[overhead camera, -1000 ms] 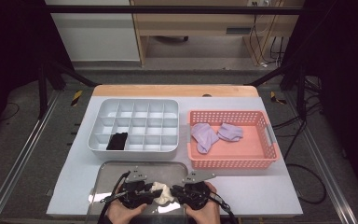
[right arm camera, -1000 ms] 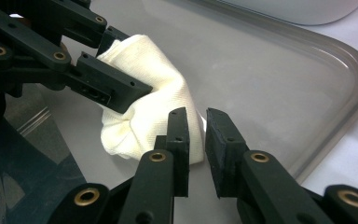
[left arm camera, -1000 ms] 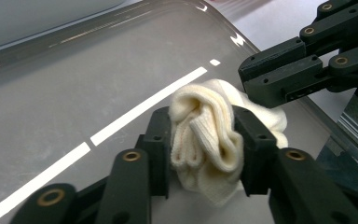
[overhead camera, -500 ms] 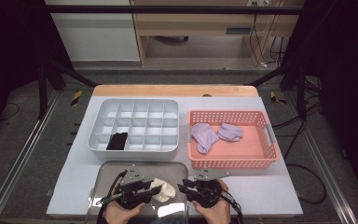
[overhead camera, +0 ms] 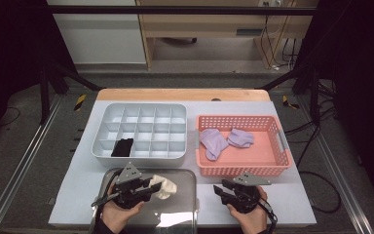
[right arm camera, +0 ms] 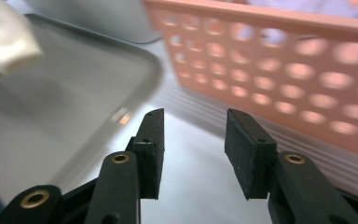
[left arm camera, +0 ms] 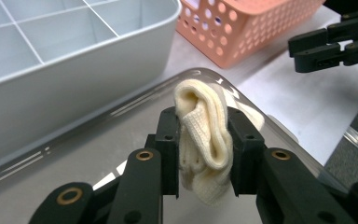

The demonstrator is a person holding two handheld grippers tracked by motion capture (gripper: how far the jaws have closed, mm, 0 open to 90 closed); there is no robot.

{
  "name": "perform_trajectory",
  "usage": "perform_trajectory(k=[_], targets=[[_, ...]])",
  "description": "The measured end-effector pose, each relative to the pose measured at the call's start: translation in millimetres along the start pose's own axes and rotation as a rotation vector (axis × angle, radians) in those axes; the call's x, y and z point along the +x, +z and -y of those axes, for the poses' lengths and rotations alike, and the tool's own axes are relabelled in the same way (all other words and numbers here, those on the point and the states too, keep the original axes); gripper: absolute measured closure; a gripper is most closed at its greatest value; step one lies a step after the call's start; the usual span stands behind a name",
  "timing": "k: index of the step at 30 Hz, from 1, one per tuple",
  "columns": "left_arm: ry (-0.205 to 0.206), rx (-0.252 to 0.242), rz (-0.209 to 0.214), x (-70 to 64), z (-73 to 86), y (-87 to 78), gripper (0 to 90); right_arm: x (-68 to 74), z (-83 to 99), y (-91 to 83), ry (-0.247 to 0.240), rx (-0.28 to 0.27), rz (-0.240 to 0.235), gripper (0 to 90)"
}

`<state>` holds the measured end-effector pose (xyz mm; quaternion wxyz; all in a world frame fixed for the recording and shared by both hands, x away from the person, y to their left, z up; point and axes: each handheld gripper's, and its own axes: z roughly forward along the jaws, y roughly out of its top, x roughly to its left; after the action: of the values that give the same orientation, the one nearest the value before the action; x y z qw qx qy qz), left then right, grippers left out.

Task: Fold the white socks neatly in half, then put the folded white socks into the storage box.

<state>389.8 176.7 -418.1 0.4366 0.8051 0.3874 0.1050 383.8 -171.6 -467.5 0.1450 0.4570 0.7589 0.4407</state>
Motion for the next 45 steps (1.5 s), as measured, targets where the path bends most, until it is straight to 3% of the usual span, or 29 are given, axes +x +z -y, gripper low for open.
perform_trajectory(k=[3, 9, 18, 30, 45], targets=[[0.0, -0.006, -0.018, 3.2, -1.5, -0.9, 68.2, -11.0, 1.4, -7.4, 0.006, -0.012, 0.053, 55.5], [-0.007, -0.019, -0.042, 10.0, -3.9, -3.2, 68.0, -26.2, 10.9, -15.7, 0.017, 0.005, 0.1, 54.5], [-0.059, -0.069, -0.072, 36.1, -13.9, -25.5, 67.8, -42.6, 14.3, -26.0, 0.027, -0.002, 0.168, 51.1], [-0.062, -0.117, -0.123, 51.9, -39.1, -34.5, 67.7, -50.4, 19.3, -35.1, 0.033, 0.001, 0.198, 48.9], [-0.085, -0.115, -0.185, 74.1, -55.7, -22.3, 67.7, -48.1, 20.1, -34.8, 0.02, 0.003, 0.196, 46.8]])
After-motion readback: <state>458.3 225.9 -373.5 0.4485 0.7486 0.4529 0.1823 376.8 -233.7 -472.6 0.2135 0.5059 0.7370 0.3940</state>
